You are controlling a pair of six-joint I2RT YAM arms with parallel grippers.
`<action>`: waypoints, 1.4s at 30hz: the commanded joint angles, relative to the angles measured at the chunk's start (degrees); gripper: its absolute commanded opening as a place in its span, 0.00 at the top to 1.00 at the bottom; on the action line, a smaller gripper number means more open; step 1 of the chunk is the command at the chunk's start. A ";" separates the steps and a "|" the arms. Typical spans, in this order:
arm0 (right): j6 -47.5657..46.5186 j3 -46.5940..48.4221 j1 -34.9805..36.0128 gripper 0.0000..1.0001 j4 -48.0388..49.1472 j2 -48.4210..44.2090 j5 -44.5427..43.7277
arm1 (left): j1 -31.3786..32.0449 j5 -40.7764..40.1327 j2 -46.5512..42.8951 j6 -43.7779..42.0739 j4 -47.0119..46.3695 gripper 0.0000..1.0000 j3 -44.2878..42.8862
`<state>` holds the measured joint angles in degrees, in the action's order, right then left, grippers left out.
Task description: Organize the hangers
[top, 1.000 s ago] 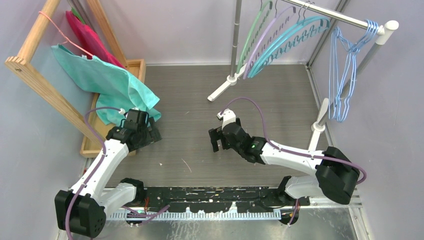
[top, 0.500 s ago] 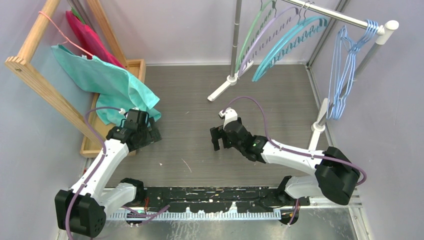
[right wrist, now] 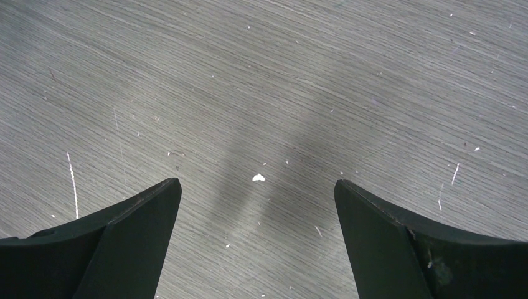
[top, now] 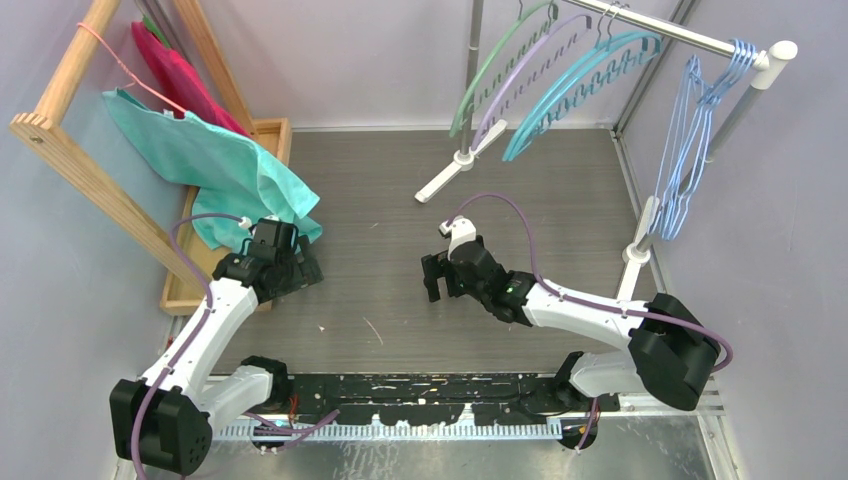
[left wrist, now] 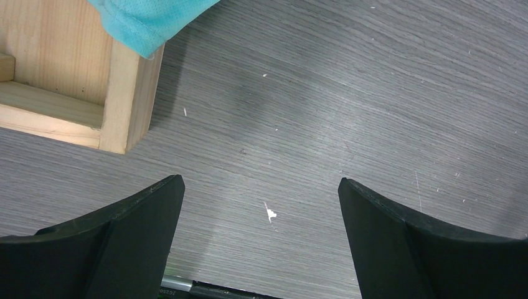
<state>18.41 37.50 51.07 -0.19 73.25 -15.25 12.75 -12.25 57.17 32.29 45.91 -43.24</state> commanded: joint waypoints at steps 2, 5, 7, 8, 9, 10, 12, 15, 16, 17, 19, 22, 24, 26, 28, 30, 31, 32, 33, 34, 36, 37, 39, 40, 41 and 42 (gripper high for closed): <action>0.83 -0.29 -0.31 0.00 3.31 -0.29 0.22 | 0.18 -1.17 -0.39 -0.37 -1.95 0.02 -0.17; 0.82 -0.42 -0.33 0.00 3.29 -0.17 0.22 | 0.18 -1.17 -0.45 -0.39 -1.90 0.02 -0.17; 0.82 -0.49 -0.36 0.00 3.33 -0.25 0.22 | 0.19 -1.20 -0.43 -0.39 -1.89 0.02 -0.15; 0.82 -0.52 -0.40 0.00 3.35 -0.30 0.22 | 0.20 -1.19 -0.50 -0.37 -1.83 0.02 -0.17; 0.83 -0.58 -0.36 0.00 3.39 -0.37 0.22 | 0.21 -1.20 -0.49 -0.38 -1.87 0.02 -0.17; 0.80 -0.58 -0.38 0.00 3.37 -0.39 0.15 | 0.25 -1.20 -0.55 -0.39 -1.88 0.02 -0.17; 0.83 -0.60 -0.36 0.00 3.49 -0.45 0.17 | 0.18 -1.20 -0.49 -0.35 -1.83 0.02 -0.17; 0.77 -0.68 -0.42 0.00 3.47 -0.57 0.22 | 0.18 -1.28 -0.68 -0.34 -1.77 0.02 -0.17; 0.78 -0.67 -0.44 0.00 3.52 -0.53 0.22 | 0.22 -1.28 -0.70 -0.39 -1.79 0.02 -0.17; 0.81 -0.74 -0.44 0.00 3.51 -0.56 0.29 | 0.18 -1.28 -0.70 -0.34 -1.77 0.02 -0.17; 0.79 -0.80 -0.44 0.00 3.56 -0.50 0.31 | 0.25 -1.30 -0.73 -0.33 -1.79 0.02 -0.17; 0.83 -0.89 -0.44 0.00 3.53 -0.50 0.29 | 0.17 -1.28 -0.70 -0.28 -1.78 0.02 -0.14; 0.83 -0.87 -0.44 0.00 3.61 -0.49 0.30 | 0.19 -1.31 -0.73 -0.25 -1.78 0.02 -0.09; 0.89 -0.95 -0.49 0.00 3.69 -0.56 0.30 | 0.24 -1.35 -0.84 -0.30 -1.75 0.02 -0.09; 0.96 -0.94 -0.52 0.00 3.70 -0.49 0.45 | 0.17 -1.37 -0.85 -0.30 -1.64 0.02 -0.04; 0.94 -0.95 -0.53 0.00 3.69 -0.50 0.48 | 0.17 -1.41 -0.89 -0.21 -1.70 0.02 -0.09; 0.88 -0.93 -0.53 0.00 3.78 -0.55 0.48 | 0.23 -1.41 -0.99 -0.21 -1.64 0.02 -0.09; 0.94 -0.98 -0.53 0.00 3.69 -0.49 0.48 | 0.24 -1.45 -0.99 -0.21 -1.69 0.02 -0.10; 0.92 -1.05 -0.53 0.00 3.72 -0.48 0.48 | 0.22 -1.53 -1.01 -0.11 -1.65 0.02 -0.13; 0.92 -1.08 -0.53 0.00 3.75 -0.50 0.48 | 0.25 -1.55 -1.08 -0.12 -1.62 0.02 -0.17; 1.02 -1.07 -0.53 0.00 3.76 -0.57 0.46 | 0.17 -1.76 -1.11 0.02 -1.69 0.02 -0.15; 1.01 -1.10 -0.57 0.00 3.80 -0.49 0.48 | 0.24 -1.79 -1.16 0.05 -1.69 0.02 -0.17; 1.01 -1.16 -0.62 0.00 3.92 -0.46 0.48 | 0.25 -1.86 -1.06 0.14 -1.66 0.02 -0.25; 0.97 -1.06 -0.62 0.00 3.88 -0.43 0.52 | 0.18 -1.91 -1.05 0.16 -1.65 0.02 -0.30; 0.95 -1.09 -0.62 0.00 3.95 -0.43 0.55 | 0.19 -1.88 -1.01 0.15 -1.69 0.02 -0.27; 1.00 -1.06 -0.62 0.00 3.96 -0.42 0.59 | 0.25 -1.89 -1.04 0.22 -1.66 0.02 -0.26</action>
<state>18.83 36.27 50.76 0.45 73.25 -14.85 12.75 -12.86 57.14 32.32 45.91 -43.24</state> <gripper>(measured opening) 0.999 0.980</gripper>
